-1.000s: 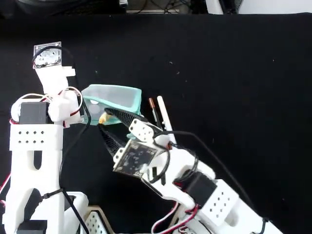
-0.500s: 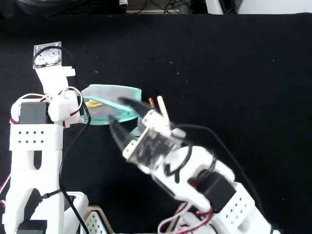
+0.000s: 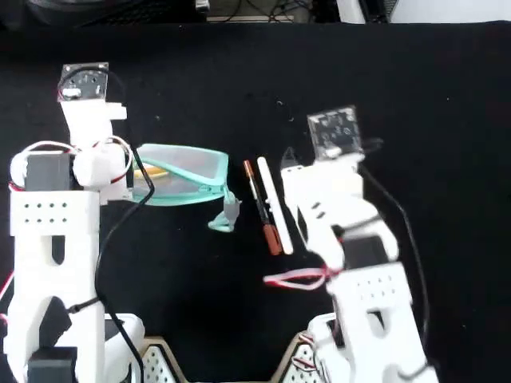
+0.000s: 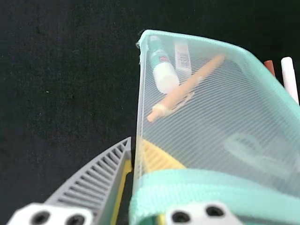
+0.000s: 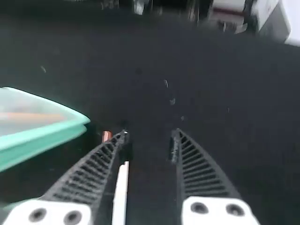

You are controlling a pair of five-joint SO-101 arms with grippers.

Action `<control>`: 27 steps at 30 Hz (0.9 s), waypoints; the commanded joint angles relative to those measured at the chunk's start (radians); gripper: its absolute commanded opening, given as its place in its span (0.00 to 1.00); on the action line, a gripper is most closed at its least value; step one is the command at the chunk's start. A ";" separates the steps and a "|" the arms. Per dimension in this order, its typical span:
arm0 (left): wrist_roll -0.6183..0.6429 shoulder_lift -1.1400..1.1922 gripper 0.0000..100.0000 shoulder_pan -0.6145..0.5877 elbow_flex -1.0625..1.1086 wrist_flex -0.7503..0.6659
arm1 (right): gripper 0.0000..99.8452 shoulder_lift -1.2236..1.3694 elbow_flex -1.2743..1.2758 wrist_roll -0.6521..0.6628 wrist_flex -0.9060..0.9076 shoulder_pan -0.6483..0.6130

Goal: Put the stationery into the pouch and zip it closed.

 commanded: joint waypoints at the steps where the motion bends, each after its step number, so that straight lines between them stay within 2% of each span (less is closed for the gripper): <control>1: -0.017 0.044 0.03 -0.002 -0.191 0.086 | 0.15 0.166 0.008 -0.009 -0.135 0.015; 6: -0.014 0.190 0.03 0.051 -0.400 0.192 | 0.15 0.349 0.022 -0.009 -0.278 0.014; 12: 0.037 0.374 0.03 0.056 -0.544 0.195 | 0.15 0.469 -0.016 -0.009 -0.319 0.017; 21: 0.034 0.638 0.03 0.013 -0.641 0.192 | 0.15 0.590 -0.085 -0.009 -0.327 0.018; 27: 0.035 0.692 0.03 0.005 -0.639 0.192 | 0.15 0.708 -0.163 0.000 -0.319 0.015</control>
